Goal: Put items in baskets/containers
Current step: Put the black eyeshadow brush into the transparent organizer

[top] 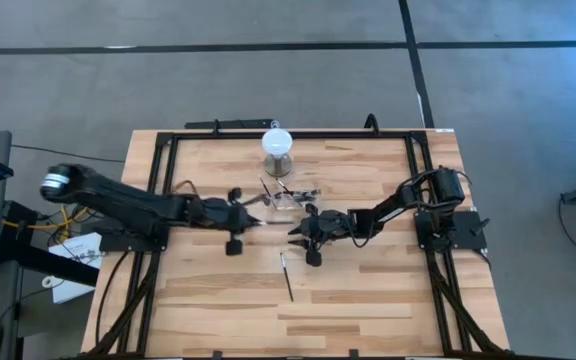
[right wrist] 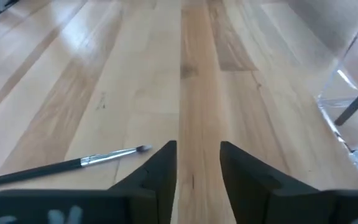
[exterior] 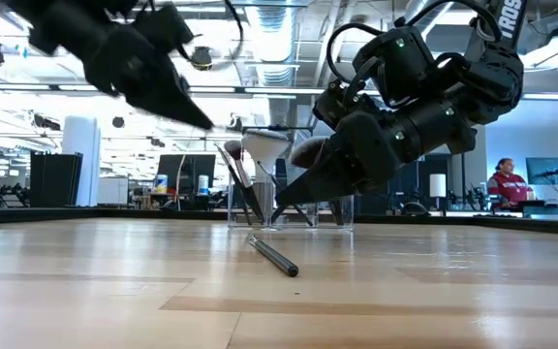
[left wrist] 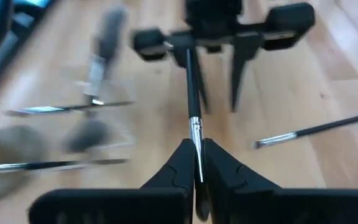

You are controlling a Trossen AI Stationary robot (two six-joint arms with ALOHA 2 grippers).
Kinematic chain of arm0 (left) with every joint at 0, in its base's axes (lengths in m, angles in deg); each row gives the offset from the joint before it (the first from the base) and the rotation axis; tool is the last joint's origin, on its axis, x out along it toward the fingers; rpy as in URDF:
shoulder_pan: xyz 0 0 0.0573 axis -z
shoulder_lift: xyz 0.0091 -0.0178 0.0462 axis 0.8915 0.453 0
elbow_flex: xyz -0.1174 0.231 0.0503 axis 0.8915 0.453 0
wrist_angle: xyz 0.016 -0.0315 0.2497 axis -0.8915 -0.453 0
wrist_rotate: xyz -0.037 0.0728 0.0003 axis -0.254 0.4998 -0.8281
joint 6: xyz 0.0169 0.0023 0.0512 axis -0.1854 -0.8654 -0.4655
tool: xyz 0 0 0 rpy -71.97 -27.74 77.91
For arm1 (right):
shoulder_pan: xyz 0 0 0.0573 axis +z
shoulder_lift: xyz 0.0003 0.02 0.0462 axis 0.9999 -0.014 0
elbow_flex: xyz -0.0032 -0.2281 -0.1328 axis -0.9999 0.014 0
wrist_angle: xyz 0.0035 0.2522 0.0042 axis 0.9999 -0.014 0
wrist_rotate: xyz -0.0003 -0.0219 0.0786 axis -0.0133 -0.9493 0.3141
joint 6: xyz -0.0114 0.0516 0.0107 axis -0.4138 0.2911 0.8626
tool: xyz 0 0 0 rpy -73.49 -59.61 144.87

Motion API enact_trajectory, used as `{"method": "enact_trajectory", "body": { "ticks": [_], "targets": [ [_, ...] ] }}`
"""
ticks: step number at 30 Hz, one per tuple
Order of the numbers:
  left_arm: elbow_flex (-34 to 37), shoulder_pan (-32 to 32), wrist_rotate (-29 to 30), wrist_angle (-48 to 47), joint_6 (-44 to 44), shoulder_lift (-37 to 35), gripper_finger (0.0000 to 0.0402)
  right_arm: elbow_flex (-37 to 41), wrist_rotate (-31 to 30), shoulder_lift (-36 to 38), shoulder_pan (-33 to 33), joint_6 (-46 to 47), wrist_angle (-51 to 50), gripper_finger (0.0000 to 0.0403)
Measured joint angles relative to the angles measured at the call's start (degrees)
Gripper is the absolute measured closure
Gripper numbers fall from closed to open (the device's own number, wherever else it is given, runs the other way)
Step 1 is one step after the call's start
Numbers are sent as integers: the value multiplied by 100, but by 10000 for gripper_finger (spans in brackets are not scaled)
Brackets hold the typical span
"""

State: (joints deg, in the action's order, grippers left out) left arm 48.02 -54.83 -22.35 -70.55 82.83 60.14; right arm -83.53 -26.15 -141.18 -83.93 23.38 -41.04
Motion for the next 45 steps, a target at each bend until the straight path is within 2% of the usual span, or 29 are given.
{"method": "enact_trajectory", "body": {
  "ticks": [4, 7, 9, 12, 18, 20, 28, 34, 45],
  "targets": [
    [-281, -3, 814, -1205, -657, -844, 389, 0, -2, 0, -3, 2, -12, 274],
    [-392, -15, 1402, -1442, -1611, -1139, 389, 0, -2, 0, -16, 1, -14, 267],
    [-446, -47, 1503, -1448, -2420, -1190, 389, 0, -2, 0, -42, 0, -13, 265],
    [-520, -164, 1506, -1454, -3904, -1041, 388, 0, -2, -2, -87, 0, -7, 265],
    [-752, -494, 1505, -1412, -7664, -446, 388, 0, -2, -2, -209, 0, 32, 265],
    [-903, -631, 1507, -1363, -8617, -206, 388, 0, -4, -2, -254, 0, 32, 264],
    [-1513, -1048, 1511, -1182, -9709, 794, 387, 0, 0, -4, -393, 0, 30, 266],
    [-1592, -1040, 1548, -1082, -10212, 1257, 387, 0, 4, -7, -367, 0, 30, 264],
    [-1589, -1010, 1896, -649, -10475, 1567, 331, 0, 16, -7, -338, 0, 30, 267]
  ]
}}
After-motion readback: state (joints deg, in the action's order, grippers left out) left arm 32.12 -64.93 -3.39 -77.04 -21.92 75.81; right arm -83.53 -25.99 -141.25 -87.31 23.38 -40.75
